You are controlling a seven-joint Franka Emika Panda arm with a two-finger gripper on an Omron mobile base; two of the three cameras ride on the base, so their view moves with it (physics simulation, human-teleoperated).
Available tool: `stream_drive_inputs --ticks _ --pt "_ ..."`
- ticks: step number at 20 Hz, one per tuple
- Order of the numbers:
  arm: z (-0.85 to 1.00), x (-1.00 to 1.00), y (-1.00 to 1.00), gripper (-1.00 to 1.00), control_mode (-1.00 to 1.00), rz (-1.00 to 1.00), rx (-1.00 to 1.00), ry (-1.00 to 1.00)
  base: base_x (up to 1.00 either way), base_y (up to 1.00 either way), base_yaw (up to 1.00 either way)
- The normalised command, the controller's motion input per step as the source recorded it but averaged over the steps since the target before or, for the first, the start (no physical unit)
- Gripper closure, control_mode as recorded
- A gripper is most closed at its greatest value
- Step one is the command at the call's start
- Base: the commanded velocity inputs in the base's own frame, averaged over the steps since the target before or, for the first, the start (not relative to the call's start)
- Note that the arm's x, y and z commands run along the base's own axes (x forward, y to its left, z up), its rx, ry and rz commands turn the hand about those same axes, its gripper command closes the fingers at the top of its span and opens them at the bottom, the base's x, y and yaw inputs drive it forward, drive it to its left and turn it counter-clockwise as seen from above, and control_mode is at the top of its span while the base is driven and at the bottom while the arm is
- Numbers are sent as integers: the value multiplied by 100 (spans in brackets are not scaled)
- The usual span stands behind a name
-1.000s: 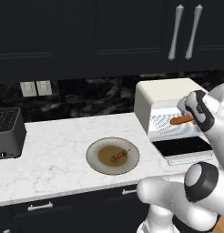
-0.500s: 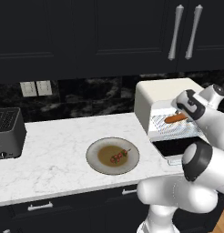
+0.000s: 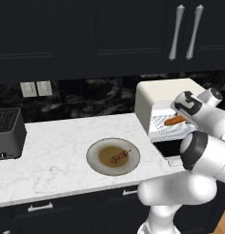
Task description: Pick up the kebab skewer and baguette bread, and place them inside the toaster oven. Close the toaster oven door and start by setting the timer.
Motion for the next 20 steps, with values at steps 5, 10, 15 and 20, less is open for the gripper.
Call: stream_drive_inputs --ticks 5,10,15,20 --pt "-2 0 -44 100 -100 0 0 -2 0 0 0" --pt "0 2 -8 100 -100 0 0 -1 0 0 0" --pt "0 8 2 100 -100 0 0 -1 0 0 0" --pt "-2 8 2 100 -100 0 0 -1 0 0 0"
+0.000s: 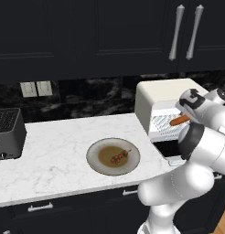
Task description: Pick up the kebab skewer and baguette bread, and place them inside the toaster oven. Close the toaster oven door and start by setting the timer.
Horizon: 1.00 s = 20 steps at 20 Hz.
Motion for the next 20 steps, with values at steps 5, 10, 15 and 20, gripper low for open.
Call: stream_drive_inputs --ticks 5,10,15,20 --pt "-11 6 4 100 -100 0 2 0 0 0 0" --pt "-21 5 4 100 -100 0 2 0 0 0 0" --pt "-18 15 4 100 -100 0 1 -1 0 0 0" --pt "-24 0 4 -100 -100 0 0 0 0 0 0"
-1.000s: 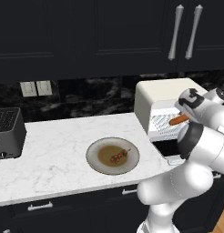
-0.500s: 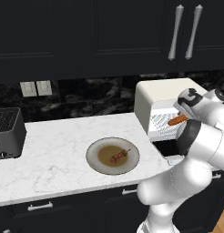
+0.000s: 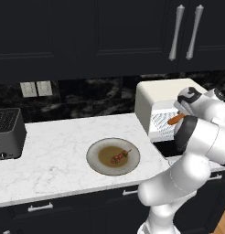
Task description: Pick up the kebab skewer and baguette bread, and place them inside the toaster oven. Close the toaster oven door and start by setting the timer.
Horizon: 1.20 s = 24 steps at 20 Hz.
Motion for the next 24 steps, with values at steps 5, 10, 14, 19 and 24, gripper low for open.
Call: stream_drive_inputs --ticks 5,10,14,19,24 --pt "-18 -17 3 -100 -100 0 0 0 0 0 0" --pt "-8 -26 6 -100 -100 0 0 -2 0 0 0" --pt "0 -19 5 -100 -100 0 0 0 0 0 0" --pt "14 -24 0 -100 -100 0 0 0 0 0 0" --pt "47 -59 7 -100 -100 0 0 0 0 0 0"
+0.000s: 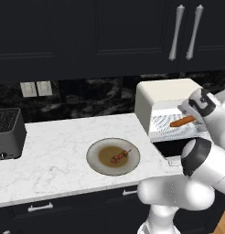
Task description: Pick up the kebab skewer and baguette bread, and place them inside the toaster oven. Close the toaster oven door and start by setting the timer.
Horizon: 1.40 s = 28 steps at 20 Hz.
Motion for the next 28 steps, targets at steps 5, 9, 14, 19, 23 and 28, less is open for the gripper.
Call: stream_drive_inputs --ticks 5,9,14,19,23,28 --pt "48 -82 53 -100 -100 0 0 6 0 0 0" --pt "18 -92 94 -100 -100 0 0 21 0 0 0" --pt "18 -82 97 -100 -100 1 -1 21 0 0 0" --pt "4 -16 100 -100 -100 0 0 31 0 0 0" --pt "-11 24 100 -100 -100 0 0 29 0 0 0" --pt "-30 29 91 -100 -100 0 0 18 0 0 0"
